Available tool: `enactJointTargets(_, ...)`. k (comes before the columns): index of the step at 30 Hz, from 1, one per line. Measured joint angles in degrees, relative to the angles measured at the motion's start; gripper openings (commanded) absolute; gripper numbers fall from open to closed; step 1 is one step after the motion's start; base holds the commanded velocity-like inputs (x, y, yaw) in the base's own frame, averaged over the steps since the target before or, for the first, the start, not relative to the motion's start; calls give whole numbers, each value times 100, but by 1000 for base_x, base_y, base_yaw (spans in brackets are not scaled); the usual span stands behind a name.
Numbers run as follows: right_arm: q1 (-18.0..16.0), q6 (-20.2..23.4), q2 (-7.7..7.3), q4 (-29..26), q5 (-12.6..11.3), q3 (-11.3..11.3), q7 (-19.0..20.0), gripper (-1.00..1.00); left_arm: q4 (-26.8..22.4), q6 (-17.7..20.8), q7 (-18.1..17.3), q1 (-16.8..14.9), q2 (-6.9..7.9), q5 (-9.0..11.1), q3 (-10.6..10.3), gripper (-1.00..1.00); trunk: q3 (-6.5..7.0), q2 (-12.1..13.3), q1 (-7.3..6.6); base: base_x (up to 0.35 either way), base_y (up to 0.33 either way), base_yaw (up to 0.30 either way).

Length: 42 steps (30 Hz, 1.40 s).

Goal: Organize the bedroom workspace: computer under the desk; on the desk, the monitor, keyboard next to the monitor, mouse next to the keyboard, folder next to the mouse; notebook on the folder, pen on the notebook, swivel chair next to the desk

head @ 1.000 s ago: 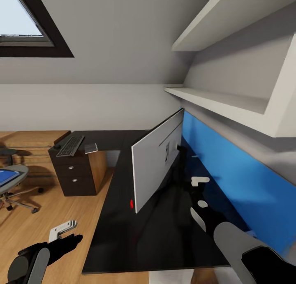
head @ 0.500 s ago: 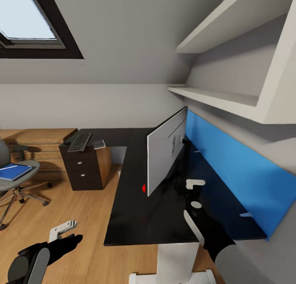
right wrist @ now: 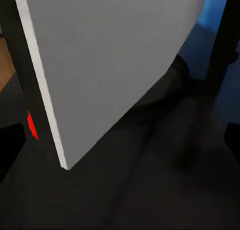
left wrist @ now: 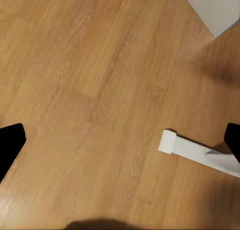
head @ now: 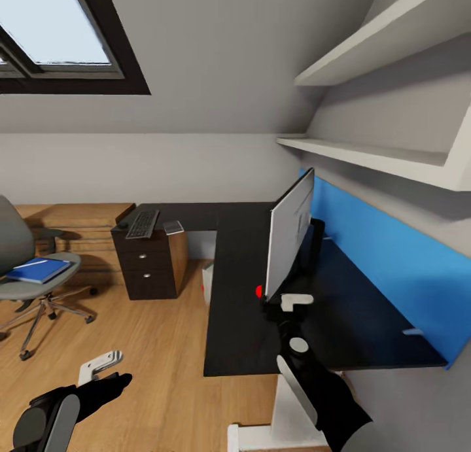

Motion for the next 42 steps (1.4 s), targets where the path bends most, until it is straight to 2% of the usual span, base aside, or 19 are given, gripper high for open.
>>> enactJointTargets(6,35,-308,-19,-2,51,13,-3,100,3,-3,-3,0,-4,4,-1,100,0,-1,-3,256,149,0)
enactJointTargets(14,39,-877,-37,23,320,3,-16,100,21,1,2,0,-5,2,-9,100,0,0,0,83,12,0)
enactJointTargets(23,39,-919,-45,26,361,-10,-20,100,90,-3,4,0,-4,-3,-17,100,0,-1,-1,170,1,0)
enactJointTargets(33,51,-930,-157,25,373,-4,-130,100,116,-3,11,0,-5,-4,-19,100,0,-1,1,17,0,0)
enactJointTargets(42,123,-936,-186,17,364,-2,-122,100,120,-3,12,0,-3,-4,-19,100,0,0,1,0,0,0)
